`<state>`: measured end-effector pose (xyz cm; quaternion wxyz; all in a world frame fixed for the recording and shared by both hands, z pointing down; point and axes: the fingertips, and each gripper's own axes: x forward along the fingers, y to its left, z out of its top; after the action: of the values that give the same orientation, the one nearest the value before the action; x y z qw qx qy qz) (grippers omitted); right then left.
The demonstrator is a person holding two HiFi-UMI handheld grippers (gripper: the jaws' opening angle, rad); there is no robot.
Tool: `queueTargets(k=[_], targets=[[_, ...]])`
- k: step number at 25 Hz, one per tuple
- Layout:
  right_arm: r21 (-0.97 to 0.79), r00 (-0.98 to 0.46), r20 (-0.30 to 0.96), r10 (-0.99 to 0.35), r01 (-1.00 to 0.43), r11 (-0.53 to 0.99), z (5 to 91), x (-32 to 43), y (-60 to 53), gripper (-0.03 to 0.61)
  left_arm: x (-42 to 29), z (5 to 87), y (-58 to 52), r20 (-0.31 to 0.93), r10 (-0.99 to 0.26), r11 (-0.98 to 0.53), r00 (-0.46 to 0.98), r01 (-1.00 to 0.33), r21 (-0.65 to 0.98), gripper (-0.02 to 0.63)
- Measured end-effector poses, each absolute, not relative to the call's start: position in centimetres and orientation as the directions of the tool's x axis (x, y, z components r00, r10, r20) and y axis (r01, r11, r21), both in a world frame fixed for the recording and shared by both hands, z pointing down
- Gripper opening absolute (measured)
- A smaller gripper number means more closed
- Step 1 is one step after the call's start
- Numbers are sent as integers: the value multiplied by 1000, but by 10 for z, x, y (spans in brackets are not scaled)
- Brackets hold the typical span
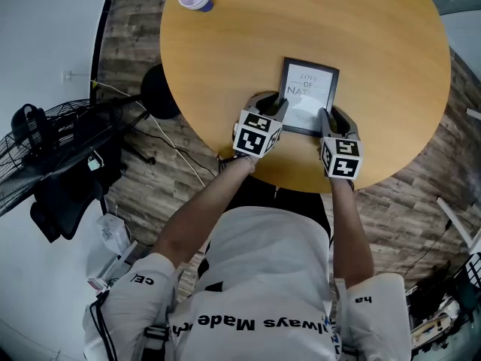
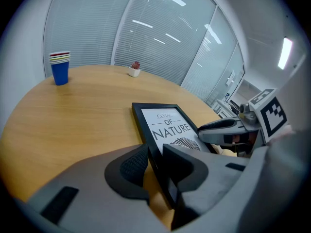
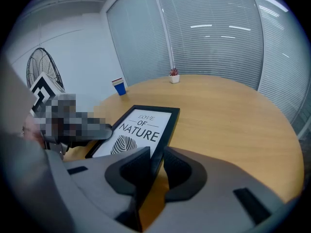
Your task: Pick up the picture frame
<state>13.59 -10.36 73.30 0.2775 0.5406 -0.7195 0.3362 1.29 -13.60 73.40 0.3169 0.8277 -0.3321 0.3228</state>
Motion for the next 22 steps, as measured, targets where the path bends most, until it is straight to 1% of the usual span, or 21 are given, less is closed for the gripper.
queueTargets(k=[12, 22], targets=[[-184, -263, 749, -608, -964, 190, 717, 135, -109, 101, 12, 720, -142, 738, -361, -583, 570, -756, 299, 106], [-165, -249, 727, -640, -968, 189, 691, 131, -101, 101, 9, 690, -135, 709, -390, -594, 587, -749, 293, 106]])
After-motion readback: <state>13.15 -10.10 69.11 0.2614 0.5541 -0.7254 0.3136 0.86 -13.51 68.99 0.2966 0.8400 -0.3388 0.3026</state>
